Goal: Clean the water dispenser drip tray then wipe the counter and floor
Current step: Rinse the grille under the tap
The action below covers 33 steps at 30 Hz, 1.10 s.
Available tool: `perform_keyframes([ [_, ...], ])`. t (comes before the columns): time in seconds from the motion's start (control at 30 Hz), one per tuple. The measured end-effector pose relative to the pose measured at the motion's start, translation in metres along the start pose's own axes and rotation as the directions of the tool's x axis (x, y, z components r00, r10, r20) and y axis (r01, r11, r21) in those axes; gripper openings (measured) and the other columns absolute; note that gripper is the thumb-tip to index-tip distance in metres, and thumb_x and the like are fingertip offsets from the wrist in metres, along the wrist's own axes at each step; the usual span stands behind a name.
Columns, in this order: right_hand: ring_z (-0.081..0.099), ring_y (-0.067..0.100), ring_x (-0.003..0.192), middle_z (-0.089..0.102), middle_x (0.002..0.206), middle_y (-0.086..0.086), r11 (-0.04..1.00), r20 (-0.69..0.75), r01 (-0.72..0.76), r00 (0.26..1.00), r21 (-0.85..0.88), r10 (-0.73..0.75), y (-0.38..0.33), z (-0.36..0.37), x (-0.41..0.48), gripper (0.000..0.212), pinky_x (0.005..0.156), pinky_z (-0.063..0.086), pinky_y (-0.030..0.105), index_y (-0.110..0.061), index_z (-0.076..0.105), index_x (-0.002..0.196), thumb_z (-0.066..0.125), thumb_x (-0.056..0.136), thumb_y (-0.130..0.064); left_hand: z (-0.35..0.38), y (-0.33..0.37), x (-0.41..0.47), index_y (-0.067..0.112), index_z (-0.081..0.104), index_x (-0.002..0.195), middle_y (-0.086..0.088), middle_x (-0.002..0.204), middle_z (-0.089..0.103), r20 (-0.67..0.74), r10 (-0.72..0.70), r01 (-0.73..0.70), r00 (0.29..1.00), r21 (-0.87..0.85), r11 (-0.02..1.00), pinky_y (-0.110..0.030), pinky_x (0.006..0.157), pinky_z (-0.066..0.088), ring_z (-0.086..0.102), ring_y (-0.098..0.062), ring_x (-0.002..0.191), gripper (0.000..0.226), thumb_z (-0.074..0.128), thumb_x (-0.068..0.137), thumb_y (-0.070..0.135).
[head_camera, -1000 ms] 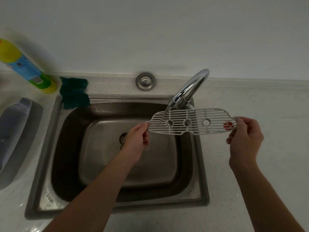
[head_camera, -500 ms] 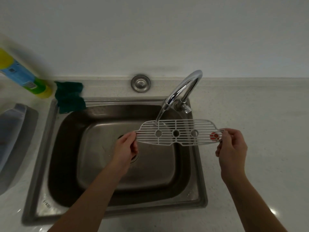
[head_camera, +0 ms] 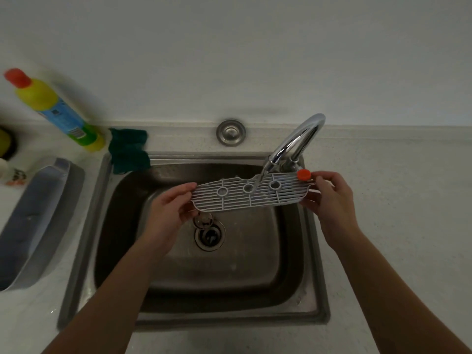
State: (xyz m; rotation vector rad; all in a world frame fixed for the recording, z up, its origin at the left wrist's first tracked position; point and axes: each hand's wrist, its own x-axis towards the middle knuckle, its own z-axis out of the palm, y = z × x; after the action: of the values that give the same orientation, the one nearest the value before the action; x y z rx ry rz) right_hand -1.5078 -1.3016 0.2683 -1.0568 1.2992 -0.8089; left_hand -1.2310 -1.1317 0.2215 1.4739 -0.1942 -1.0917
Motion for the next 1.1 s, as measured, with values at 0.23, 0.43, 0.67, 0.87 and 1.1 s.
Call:
perform_keyframes([
  [0.23,0.078,0.026,0.092,0.079,0.102,0.011,0.999,0.063,-0.006,0.998,0.041,0.003,-0.01,0.037,0.001,0.017,0.077,0.065,0.039,-0.013,0.064,0.119,0.061,0.102,-0.016,-0.034,-0.009,-0.011,0.018,0.075,0.12,-0.009,0.116,0.078,-0.077,-0.053,0.033,0.996,-0.246,0.969,-0.027,0.073,0.062,0.076,-0.017,0.095,0.025,0.064,0.097,0.017],
  [0.43,0.077,0.026,0.099,0.079,0.106,0.01,0.999,0.18,-0.001,0.984,-0.049,0.01,0.003,0.052,-0.021,0.02,0.09,0.061,0.047,-0.007,0.069,0.117,0.056,0.105,-0.014,-0.07,-0.025,-0.031,0.011,0.076,0.109,-0.012,0.101,0.075,-0.171,-0.124,0.111,0.977,-0.084,0.99,-0.03,0.07,0.06,0.073,-0.02,0.086,0.025,0.06,0.102,0.029],
  [0.67,0.075,0.021,0.1,0.077,0.109,0.004,0.989,0.171,0.022,0.985,-0.148,0.003,0.018,0.057,-0.028,0.018,0.092,0.061,0.051,-0.015,0.069,0.114,0.055,0.104,-0.01,-0.083,-0.028,-0.035,0.026,0.075,0.091,-0.007,0.079,0.069,-0.23,0.06,0.018,0.971,0.326,0.945,-0.034,0.065,0.05,0.06,-0.02,0.07,0.024,0.057,0.103,0.035],
  [0.87,0.074,0.024,0.106,0.077,0.109,0.004,0.983,0.162,0.146,0.978,-0.107,-0.128,0.013,0.051,-0.007,0.021,0.096,0.058,0.053,-0.014,0.072,0.108,0.055,0.103,-0.002,-0.067,-0.003,-0.017,0.013,0.072,0.114,-0.016,0.108,0.079,-0.092,-0.118,0.109,0.989,-0.09,0.99,-0.033,0.077,0.062,0.077,-0.025,0.097,0.029,0.06,0.102,0.036],
  [1.1,0.069,0.015,0.113,0.073,0.121,-0.002,0.919,0.152,0.116,0.986,-0.376,-0.062,0.039,0.036,0.007,0.031,0.102,0.056,0.047,-0.017,0.069,0.127,0.051,0.104,-0.005,-0.065,0.011,-0.02,0.02,0.077,0.081,-0.012,0.101,0.077,-0.205,0.025,-0.049,0.978,-0.115,0.992,-0.027,0.071,0.062,0.078,-0.022,0.09,0.029,0.064,0.092,-0.003],
])
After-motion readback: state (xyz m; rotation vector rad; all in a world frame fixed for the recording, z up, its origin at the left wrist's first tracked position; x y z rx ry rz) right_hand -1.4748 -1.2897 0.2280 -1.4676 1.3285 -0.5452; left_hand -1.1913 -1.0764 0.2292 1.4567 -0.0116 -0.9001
